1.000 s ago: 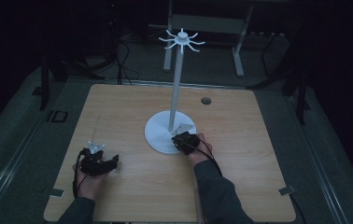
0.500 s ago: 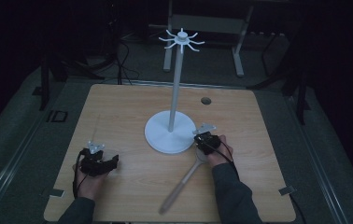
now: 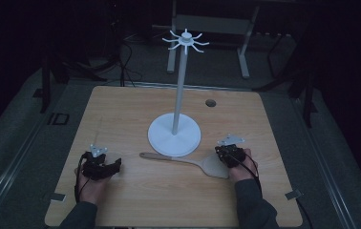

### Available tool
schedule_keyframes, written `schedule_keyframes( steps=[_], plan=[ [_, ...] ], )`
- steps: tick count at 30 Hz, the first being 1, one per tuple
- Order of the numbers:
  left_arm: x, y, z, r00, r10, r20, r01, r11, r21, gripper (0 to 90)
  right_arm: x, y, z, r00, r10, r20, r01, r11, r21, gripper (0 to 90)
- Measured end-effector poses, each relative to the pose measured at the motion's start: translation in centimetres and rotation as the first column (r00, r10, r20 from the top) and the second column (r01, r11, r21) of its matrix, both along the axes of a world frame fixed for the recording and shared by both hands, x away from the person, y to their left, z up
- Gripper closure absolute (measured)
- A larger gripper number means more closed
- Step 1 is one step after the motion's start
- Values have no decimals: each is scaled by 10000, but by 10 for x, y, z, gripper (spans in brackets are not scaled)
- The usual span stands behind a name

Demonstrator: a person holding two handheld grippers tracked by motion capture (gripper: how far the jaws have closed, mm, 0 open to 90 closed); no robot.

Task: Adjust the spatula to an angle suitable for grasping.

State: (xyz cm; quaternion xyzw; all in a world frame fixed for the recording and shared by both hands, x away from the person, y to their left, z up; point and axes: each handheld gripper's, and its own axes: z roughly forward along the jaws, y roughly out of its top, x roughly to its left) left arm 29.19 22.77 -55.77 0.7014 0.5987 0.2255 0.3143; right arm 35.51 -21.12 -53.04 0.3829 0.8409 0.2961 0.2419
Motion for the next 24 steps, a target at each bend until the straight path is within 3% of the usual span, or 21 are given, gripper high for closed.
schedule_keyframes(
  steps=[3, 7, 9, 13, 18, 24],
  plan=[
    [0, 1, 0, 10000, 39, 11, -39, 10000, -31, 319, -11, 0, 3, 9992, 402, 32, -403, 9988, 281, 886],
    [0, 1, 0, 10000, 44, -14, -44, 10000, -13, 319, -29, -1, 1, 9972, 749, 4, -749, 9971, 133, 894],
    [0, 0, 0, 10000, -29, -16, 29, 10000, 41, 319, -35, -4, -3, 9971, 752, -116, -754, 9970, -183, 897],
    [0, 0, -1, 10000, 64, -31, -64, 10000, -13, 319, -40, -16, -7, 9974, 685, -223, -673, 9964, 522, 898],
    [0, -1, -1, 10000, 37, -81, -36, 10000, 23, 318, -46, -21, -12, 9966, 691, -452, -669, 9965, 492, 897],
    [0, 0, -1, 9999, 42, -96, -42, 10000, 4, 318, -52, -19, -10, 9960, 785, -424, -764, 9958, 494, 897]
  ],
)
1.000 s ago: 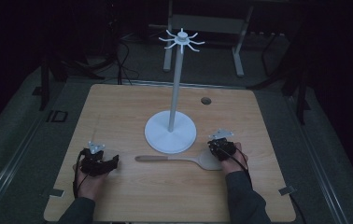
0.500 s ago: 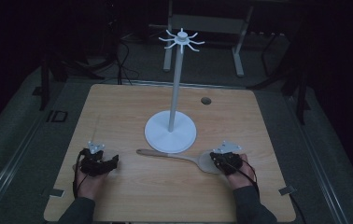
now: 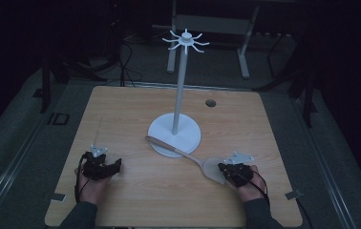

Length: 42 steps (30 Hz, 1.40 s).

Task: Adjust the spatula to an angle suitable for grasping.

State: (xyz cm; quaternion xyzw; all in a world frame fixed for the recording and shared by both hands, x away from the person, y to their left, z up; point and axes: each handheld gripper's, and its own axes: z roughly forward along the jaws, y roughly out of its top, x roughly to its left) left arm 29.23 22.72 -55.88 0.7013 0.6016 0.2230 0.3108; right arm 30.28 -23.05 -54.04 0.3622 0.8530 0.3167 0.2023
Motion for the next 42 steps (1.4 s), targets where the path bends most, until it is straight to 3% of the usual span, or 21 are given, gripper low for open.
schedule_keyframes(
  steps=[6, 8, 13, 15, 18, 22, 24, 26, 31, 42],
  plan=[
    [0, 0, 0, 10000, -6, -6, 6, 10000, 18, 317, 2, 5, 8, 9996, 244, -121, -244, 9997, 16, 897],
    [0, 0, 0, 10000, -10, 17, 10, 10000, 21, 318, 9, 17, 12, 9990, 432, -130, -430, 9990, 141, 879],
    [0, 0, 0, 10000, -22, 45, 22, 10000, 25, 317, 32, 52, 13, 9878, 1482, -478, -1483, 9889, 14, 678],
    [0, 1, 1, 10000, 12, 29, -12, 10000, -13, 318, 36, 56, 12, 9869, 1529, -511, -1537, 9881, -112, 678],
    [0, 1, 1, 10000, 3, 31, -3, 10000, -25, 317, 52, 79, 6, 9795, 1782, -942, -1810, 9832, -218, 643],
    [0, 1, 1, 10000, -37, 66, 38, 10000, -27, 316, 59, 88, 1, 9743, 1980, -1077, -2032, 9783, -400, 644],
    [0, 1, 1, 10000, -23, 60, 23, 10000, -38, 316, 64, 92, -4, 9710, 1998, -1314, -2085, 9764, -563, 700],
    [0, 1, 1, 10000, -16, 61, 16, 10000, -53, 316, 65, 90, -6, 9670, 2103, -1439, -2181, 9751, -409, 737],
    [-1, 1, 1, 10000, -4, 70, 4, 10000, -100, 315, 59, 81, -4, 9705, 2010, -1332, -2118, 9747, -719, 772],
    [0, 0, 0, 10000, -9, 40, 9, 10000, -9, 315, 28, 15, -2, 9771, 1572, -1432, -1697, 9823, -796, 773]
  ],
)
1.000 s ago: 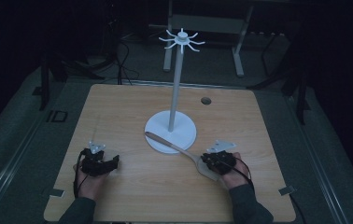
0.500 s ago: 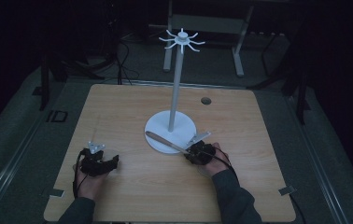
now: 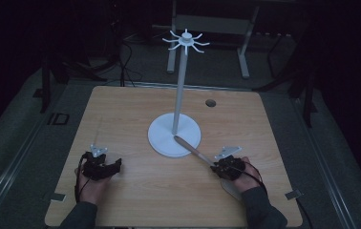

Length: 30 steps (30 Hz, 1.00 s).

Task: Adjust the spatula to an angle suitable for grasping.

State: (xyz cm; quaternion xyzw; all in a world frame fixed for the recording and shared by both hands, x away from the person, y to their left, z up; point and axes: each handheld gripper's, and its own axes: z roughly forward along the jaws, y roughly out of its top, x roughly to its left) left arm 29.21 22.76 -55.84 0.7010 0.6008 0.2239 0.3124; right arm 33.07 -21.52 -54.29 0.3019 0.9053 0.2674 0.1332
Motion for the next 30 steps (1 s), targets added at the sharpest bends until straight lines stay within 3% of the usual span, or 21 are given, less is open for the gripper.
schedule_keyframes(
  steps=[4, 6, 10, 15, 17, 22, 26, 30],
  plan=[
    [0, 0, 0, 10000, 4, 7, -4, 10000, 6, 315, -1, -8, 2, 9996, -62, -258, 56, 9997, -223, 764],
    [0, -1, 0, 10000, -27, -7, 27, 10000, 24, 315, 2, -5, 6, 9999, -69, -155, 62, 9991, -412, 690],
    [0, 0, 0, 10000, -25, -13, 25, 10000, 17, 315, 10, 5, 15, 9997, -57, -230, 52, 9998, -216, 667],
    [0, 1, 0, 10000, 10, 2, -10, 10000, -67, 315, 31, 30, 26, 9983, 125, -574, -149, 9990, -433, 665],
    [0, 1, 0, 10000, 1, 13, 0, 10000, -79, 315, 46, 42, 26, 9944, 89, -1050, -158, 9978, -646, 667],
    [0, 1, 0, 10000, -20, -29, 20, 10000, -47, 316, 62, 57, 21, 9857, 278, -1662, -453, 9937, -1024, 682],
    [1, 0, 0, 10000, -53, -42, 53, 10000, -37, 315, 67, 64, 18, 9828, 254, -1829, -510, 9893, -1366, 716],
    [1, 1, 0, 10000, -57, -25, 57, 10000, -49, 315, 73, 71, 14, 9737, 143, -2275, -533, 9847, -1662, 743]
  ],
)
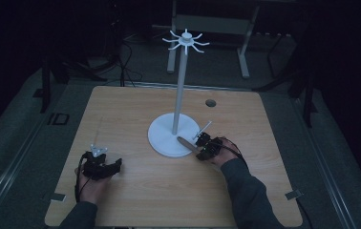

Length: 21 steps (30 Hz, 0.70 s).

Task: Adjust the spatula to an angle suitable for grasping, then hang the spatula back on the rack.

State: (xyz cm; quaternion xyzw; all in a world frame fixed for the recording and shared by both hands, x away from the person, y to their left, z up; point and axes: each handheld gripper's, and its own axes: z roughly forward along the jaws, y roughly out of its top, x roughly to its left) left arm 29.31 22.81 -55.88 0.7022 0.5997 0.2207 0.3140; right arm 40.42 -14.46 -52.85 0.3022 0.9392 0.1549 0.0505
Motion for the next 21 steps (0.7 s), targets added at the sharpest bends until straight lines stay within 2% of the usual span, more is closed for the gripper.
schedule_keyframes(
  steps=[4, 9, 18, 21],
  plan=[
    [0, 0, 0, 10000, -14, -1, 14, 10000, 13, 315, 0, 2, 1, 10000, -22, 2, 22, 9998, -193, 751],
    [0, -1, 0, 10000, -16, -2, 16, 10000, 25, 315, -1, 1, 0, 9999, -44, 110, 46, 9998, -184, 753],
    [0, 0, 0, 10000, 4, 10, -4, 10000, -4, 315, -3, -1, 0, 9992, -180, 343, 180, 9998, 11, 754],
    [0, 0, 0, 10000, 27, 19, -27, 10000, -8, 315, -9, -3, 7, 9981, -130, 604, 120, 9998, 175, 755]
  ],
)
